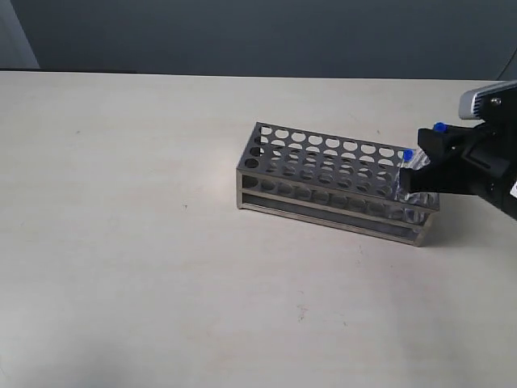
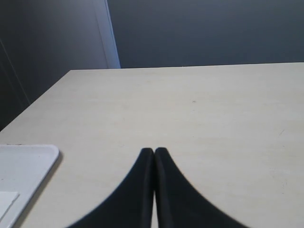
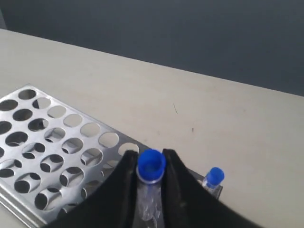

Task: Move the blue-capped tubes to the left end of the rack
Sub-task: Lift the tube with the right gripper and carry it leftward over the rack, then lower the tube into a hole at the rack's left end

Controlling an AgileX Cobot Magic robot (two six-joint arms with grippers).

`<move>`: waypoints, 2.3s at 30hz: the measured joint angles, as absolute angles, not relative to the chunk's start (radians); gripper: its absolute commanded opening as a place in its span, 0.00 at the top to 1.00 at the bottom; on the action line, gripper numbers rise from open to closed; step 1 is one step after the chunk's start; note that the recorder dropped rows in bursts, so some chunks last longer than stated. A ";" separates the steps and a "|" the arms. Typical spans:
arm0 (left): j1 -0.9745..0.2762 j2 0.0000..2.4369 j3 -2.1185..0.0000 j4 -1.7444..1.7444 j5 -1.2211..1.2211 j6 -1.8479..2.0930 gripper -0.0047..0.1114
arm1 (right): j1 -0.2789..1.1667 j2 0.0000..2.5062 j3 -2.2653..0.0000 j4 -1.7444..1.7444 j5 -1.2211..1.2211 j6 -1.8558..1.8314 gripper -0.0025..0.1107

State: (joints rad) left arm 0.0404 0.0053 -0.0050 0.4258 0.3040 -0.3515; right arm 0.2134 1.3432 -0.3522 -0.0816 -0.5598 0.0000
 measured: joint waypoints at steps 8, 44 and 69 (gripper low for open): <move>0.040 0.005 -0.005 0.426 0.304 -0.351 0.96 | 0.213 1.267 -0.421 -0.328 -0.585 0.226 0.98; 0.040 0.005 -0.005 0.426 0.304 -0.351 0.96 | 0.222 1.938 -1.115 -1.203 -0.792 0.847 0.98; 0.040 0.005 -0.005 0.426 0.304 -0.351 0.96 | 0.240 2.023 -1.178 -1.335 -0.719 0.861 0.98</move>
